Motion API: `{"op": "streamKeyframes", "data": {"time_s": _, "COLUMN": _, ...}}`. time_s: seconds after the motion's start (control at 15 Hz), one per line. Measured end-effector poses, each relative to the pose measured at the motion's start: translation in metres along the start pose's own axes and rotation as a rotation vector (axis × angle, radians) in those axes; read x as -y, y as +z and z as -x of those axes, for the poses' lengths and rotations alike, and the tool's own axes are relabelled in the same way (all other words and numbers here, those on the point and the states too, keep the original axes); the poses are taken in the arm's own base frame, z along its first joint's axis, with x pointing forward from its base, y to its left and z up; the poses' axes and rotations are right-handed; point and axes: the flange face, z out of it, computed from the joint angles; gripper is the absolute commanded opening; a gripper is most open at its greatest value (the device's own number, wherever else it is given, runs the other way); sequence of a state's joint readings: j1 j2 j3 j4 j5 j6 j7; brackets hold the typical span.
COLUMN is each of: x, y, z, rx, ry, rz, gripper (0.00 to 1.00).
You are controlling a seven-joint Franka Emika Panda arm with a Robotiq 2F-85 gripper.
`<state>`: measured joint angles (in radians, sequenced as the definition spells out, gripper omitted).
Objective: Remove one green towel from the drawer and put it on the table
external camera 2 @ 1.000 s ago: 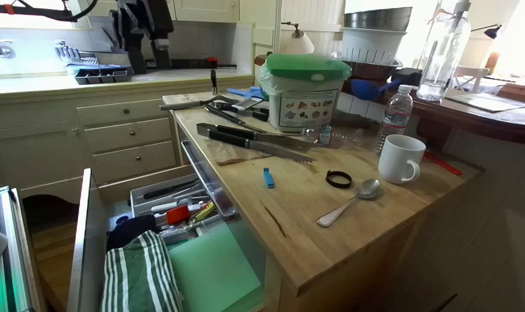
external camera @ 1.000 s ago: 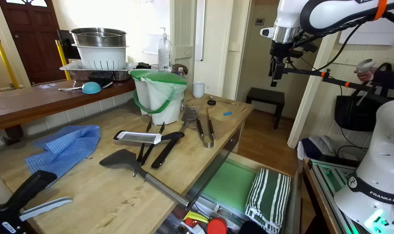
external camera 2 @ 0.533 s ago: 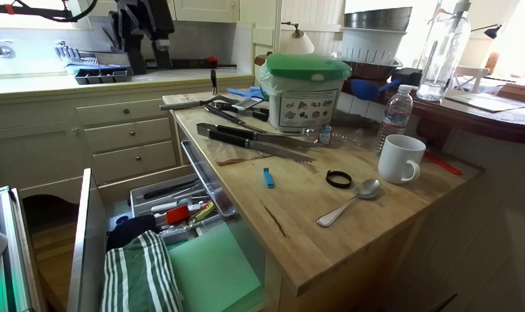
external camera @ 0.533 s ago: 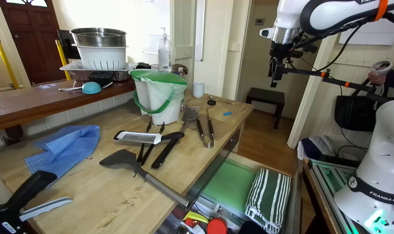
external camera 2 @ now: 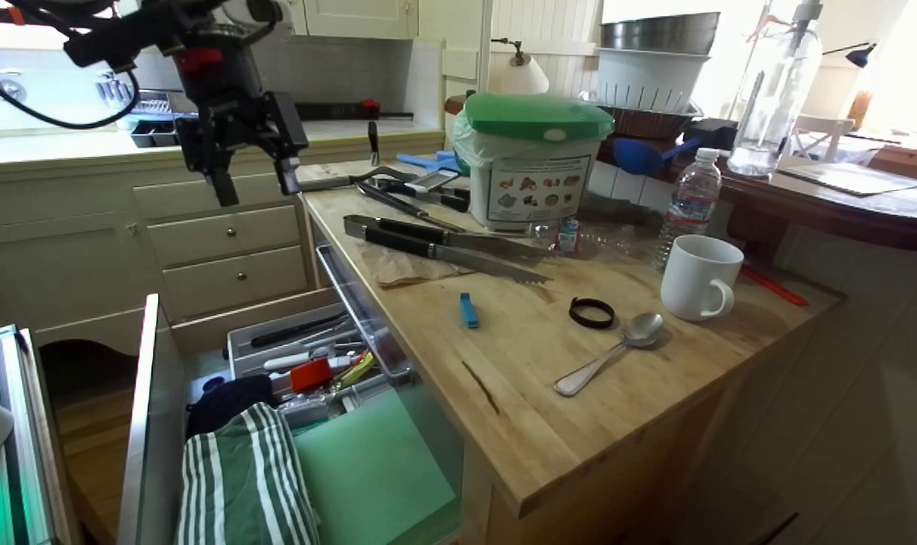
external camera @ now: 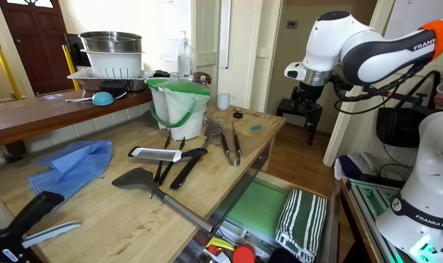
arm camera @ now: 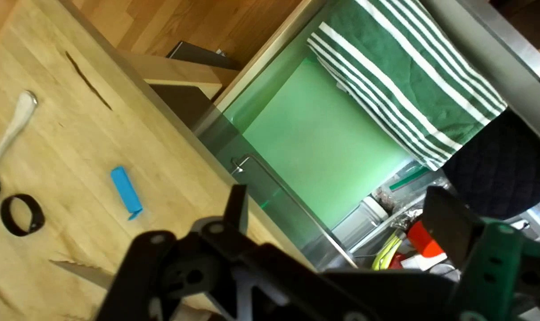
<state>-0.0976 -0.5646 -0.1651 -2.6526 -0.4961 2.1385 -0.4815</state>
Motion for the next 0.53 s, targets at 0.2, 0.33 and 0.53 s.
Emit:
{"op": "streamKeyframes", "data": {"time_s": 0.2, "x": 0.029, "y": 0.035, "z": 0.000, "rx": -0.028, "ry": -0.152, "rz": 0.036, "gripper": 1.00}}
{"op": "streamKeyframes", "data": {"time_s": 0.33, "x": 0.031, "y": 0.047, "z": -0.004, "rx": -0.069, "ry": -0.247, "rz": 0.053, "gripper": 1.00}}
{"op": "streamKeyframes", "data": {"time_s": 0.53, "x": 0.023, "y": 0.071, "z": -0.013, "rx": -0.114, "ry": -0.394, "rz": 0.066, "gripper": 1.00}}
